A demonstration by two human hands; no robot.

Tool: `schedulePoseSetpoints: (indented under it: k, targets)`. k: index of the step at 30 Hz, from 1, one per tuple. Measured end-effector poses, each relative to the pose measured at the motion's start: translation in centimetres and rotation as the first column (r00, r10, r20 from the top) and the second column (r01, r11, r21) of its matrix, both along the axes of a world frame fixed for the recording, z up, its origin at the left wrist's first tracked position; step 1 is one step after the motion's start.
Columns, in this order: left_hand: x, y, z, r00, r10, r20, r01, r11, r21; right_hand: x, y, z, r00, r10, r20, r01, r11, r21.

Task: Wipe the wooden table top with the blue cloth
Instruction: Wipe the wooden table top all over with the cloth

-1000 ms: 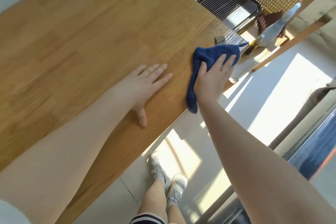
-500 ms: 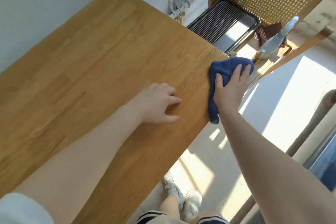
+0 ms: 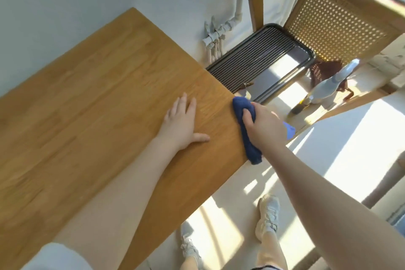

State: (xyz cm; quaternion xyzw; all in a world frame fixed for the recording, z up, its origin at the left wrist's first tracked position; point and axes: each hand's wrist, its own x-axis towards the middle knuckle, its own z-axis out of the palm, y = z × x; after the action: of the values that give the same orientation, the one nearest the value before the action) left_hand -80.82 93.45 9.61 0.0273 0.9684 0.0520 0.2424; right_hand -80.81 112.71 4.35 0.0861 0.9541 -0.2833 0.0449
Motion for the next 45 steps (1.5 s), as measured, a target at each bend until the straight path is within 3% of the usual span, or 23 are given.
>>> schedulePoseSetpoints:
  k: [4, 10, 13, 17, 24, 28, 33, 41, 45]
  targets:
    - [-1.1, 1.1, 1.1, 0.991, 0.098, 0.091, -0.084, 0.986, -0.146, 1.9, 1.8, 0.1, 0.975, 0.223, 0.012, -0.222, 0.974, -0.050]
    - [-0.8, 0.8, 0.8, 0.988, 0.143, 0.057, -0.134, 0.982, -0.136, 1.5, 2.1, 0.4, 0.875, 0.485, -0.005, -0.481, 0.869, 0.114]
    - [-0.8, 0.3, 0.2, 0.988, 0.152, 0.030, -0.148, 0.983, -0.106, -3.3, -0.8, 0.6, 0.822, 0.566, 0.064, -0.569, 0.819, 0.072]
    - [-0.5, 0.1, -0.1, 0.986, 0.163, 0.028, -0.161, 0.986, -0.048, -6.7, -3.3, 0.8, 0.781, 0.623, 0.053, -0.625, 0.777, 0.077]
    - [-0.6, 0.3, 0.0, 0.988, 0.156, 0.025, -0.154, 0.987, -0.048, -2.7, 0.4, 0.7, 0.703, 0.710, 0.040, -0.700, 0.680, 0.218]
    - [-0.7, -0.4, -0.4, 0.987, 0.159, 0.020, -0.159, 0.987, -0.001, -6.4, -2.3, 0.1, 0.668, 0.744, 0.007, -0.726, 0.650, 0.223]
    - [-0.4, -0.6, -0.9, 0.989, 0.149, 0.006, -0.149, 0.989, 0.008, -12.3, -7.7, 0.2, 0.700, 0.714, 0.005, -0.708, 0.693, 0.137]
    - [-0.8, -0.7, -0.4, 0.995, 0.098, 0.017, -0.098, 0.995, -0.027, -7.9, -4.3, 0.4, 0.672, 0.741, 0.002, -0.723, 0.655, 0.221]
    - [-1.0, -1.4, -0.8, 0.996, 0.083, -0.022, -0.084, 0.996, -0.005, -11.0, -7.4, 0.7, 0.696, 0.718, -0.001, -0.706, 0.685, 0.179]
